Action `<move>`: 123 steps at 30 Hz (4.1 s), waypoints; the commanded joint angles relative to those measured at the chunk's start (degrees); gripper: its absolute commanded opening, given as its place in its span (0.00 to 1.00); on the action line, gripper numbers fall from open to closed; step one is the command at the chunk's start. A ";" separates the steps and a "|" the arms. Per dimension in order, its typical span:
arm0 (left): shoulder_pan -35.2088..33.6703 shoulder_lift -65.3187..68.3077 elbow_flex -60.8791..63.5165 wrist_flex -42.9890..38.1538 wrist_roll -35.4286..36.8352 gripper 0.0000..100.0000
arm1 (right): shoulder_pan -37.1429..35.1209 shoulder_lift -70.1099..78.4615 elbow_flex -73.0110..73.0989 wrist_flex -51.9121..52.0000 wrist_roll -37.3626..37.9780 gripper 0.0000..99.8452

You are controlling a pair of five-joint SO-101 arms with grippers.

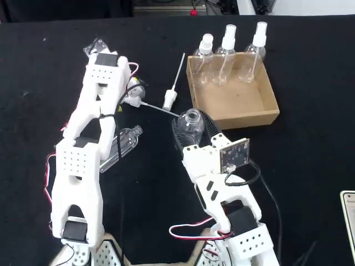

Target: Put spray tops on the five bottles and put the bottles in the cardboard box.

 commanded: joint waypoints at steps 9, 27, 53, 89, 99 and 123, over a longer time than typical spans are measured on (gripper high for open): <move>-0.31 -6.51 5.23 -10.11 2.11 0.26 | 0.62 -1.36 -0.22 0.18 0.53 0.02; -2.15 0.35 5.14 -14.33 2.02 0.26 | 0.62 -1.36 -0.22 0.18 0.53 0.02; -28.09 -7.03 -26.24 2.73 -29.01 0.09 | 0.53 -1.10 -0.22 0.26 0.53 0.02; -60.62 -5.10 8.66 11.43 -81.05 0.22 | 0.53 -0.92 -0.22 0.26 0.53 0.02; -60.44 -5.45 4.44 17.58 -95.82 0.26 | 0.53 -0.92 -0.22 0.26 0.53 0.02; -64.57 3.60 3.65 14.59 -99.16 0.26 | 0.53 -0.92 -0.22 0.26 0.53 0.02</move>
